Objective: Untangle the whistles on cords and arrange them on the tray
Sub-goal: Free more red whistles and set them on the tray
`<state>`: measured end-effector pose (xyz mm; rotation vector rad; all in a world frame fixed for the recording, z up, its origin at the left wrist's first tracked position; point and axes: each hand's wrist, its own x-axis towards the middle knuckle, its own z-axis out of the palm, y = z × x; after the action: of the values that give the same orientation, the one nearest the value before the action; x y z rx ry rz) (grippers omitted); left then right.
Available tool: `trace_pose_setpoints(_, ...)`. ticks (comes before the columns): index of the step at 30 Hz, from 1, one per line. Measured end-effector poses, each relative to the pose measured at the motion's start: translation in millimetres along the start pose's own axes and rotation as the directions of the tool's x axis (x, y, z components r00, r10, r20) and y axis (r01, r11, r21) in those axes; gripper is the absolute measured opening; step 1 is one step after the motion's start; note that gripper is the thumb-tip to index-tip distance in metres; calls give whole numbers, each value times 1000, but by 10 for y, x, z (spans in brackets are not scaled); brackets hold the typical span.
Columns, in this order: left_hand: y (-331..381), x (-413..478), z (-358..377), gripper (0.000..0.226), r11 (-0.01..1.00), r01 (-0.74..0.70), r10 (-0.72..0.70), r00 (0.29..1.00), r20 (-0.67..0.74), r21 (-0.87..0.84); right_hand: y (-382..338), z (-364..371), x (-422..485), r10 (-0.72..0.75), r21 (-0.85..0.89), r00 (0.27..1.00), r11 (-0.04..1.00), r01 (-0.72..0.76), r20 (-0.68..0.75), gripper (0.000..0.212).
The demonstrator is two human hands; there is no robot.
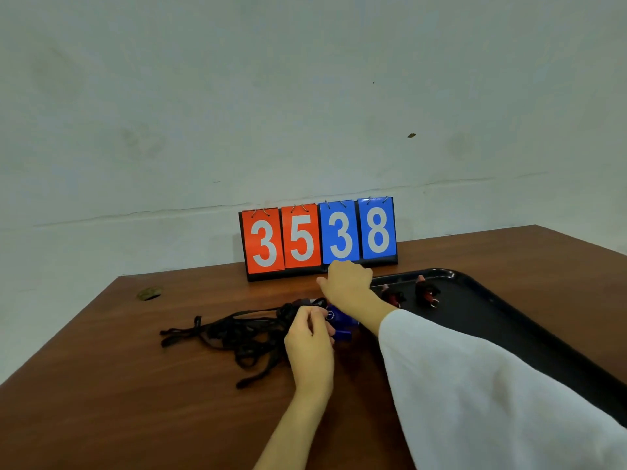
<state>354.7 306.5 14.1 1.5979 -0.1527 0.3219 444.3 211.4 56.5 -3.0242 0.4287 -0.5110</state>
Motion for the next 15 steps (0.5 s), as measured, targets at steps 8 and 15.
trace_pose_setpoints(8, -41, 29, 18, 24, 1000, 27, -27, 999, 26, -5, -72, 27, 85, 96, -179, 982, 982, -66, 164, 18)
trace_pose_setpoints(15, -22, -4, 17, 26, 1000, 19, -20, 999, 50, 6, -80, -76, 45, 72, -319, 982, 948, -12, 177, 14)
